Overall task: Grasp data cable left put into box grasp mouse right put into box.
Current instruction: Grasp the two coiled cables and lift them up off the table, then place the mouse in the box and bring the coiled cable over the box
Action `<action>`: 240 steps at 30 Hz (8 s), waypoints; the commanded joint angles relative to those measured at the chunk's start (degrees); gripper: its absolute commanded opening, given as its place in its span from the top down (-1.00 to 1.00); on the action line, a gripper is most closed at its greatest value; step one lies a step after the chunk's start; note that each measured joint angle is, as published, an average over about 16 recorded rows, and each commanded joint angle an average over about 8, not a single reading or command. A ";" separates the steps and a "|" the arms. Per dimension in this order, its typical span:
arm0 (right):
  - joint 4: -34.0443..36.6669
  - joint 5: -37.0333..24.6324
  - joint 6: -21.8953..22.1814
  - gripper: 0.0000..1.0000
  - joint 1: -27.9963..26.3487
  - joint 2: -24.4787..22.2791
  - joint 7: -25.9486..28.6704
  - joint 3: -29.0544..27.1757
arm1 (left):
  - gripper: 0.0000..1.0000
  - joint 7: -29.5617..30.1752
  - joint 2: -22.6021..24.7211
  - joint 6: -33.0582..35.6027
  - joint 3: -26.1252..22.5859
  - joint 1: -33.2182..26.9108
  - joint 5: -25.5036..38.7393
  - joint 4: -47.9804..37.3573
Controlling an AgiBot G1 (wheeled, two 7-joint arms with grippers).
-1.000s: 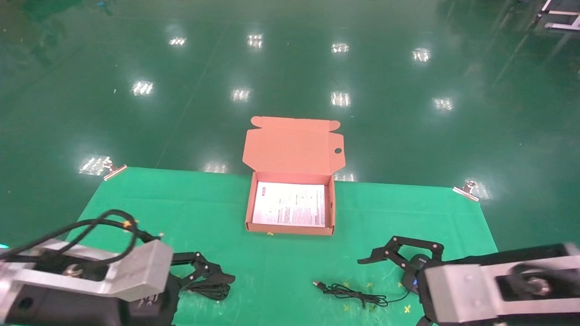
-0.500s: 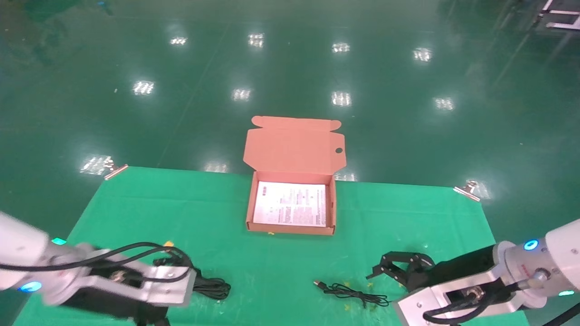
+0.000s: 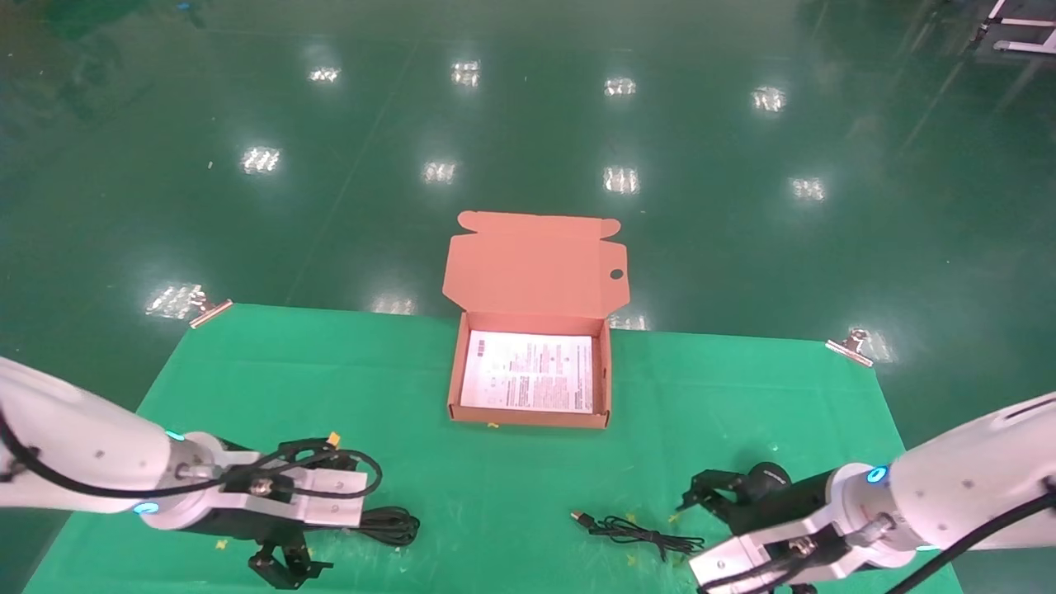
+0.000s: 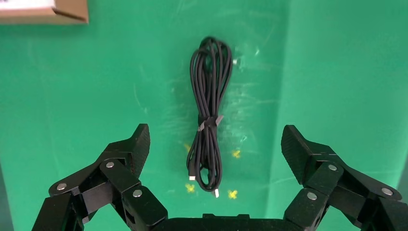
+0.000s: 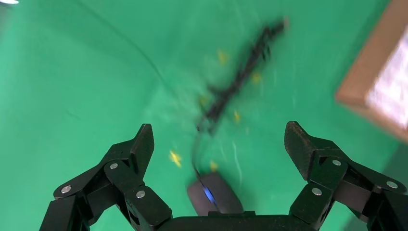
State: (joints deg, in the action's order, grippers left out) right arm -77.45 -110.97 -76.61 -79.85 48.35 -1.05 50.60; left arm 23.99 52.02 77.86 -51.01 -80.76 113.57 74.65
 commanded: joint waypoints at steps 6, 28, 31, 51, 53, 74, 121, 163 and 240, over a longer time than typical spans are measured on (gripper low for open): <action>0.39 -10.63 6.92 -1.00 4.32 2.07 7.55 1.61 | -1.00 2.41 2.96 -3.45 -1.23 1.85 4.22 -5.00; 18.82 -9.00 11.24 -1.00 4.90 11.41 14.82 0.00 | -1.00 -8.22 11.38 -11.11 1.06 -1.35 -0.53 -35.44; 20.57 -9.44 12.38 -0.62 4.92 12.37 14.38 0.13 | -1.00 -9.76 11.84 -11.58 1.32 -1.81 -1.05 -37.45; 24.11 -11.02 15.14 1.00 5.38 13.74 14.30 0.34 | 1.00 -11.77 12.81 -11.96 1.72 -2.65 -1.95 -41.27; 23.93 -10.98 15.00 1.00 5.37 13.69 14.28 0.36 | 1.00 -11.72 12.76 -11.93 1.72 -2.62 -1.93 -41.11; 22.93 -10.69 14.22 1.00 5.22 13.46 14.17 0.45 | 1.00 -11.43 12.51 -11.72 1.63 -2.43 -1.82 -40.23; 19.64 -8.53 29.21 1.00 -17.08 21.65 16.00 -9.81 | 1.00 1.81 11.26 -20.04 6.14 -19.12 6.79 -20.08; 35.63 1.33 35.74 1.00 -16.92 29.61 7.58 0.08 | 1.00 10.91 5.49 -13.30 4.01 -18.80 15.12 -13.56; 35.55 25.38 47.08 -1.00 -15.06 16.83 14.10 24.86 | 1.00 10.97 12.11 -22.53 2.17 -8.73 14.78 -11.69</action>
State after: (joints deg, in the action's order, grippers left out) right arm -42.22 -85.78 -29.58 -94.89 65.15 13.37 75.56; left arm 34.64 64.21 55.29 -48.87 -89.59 128.20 62.37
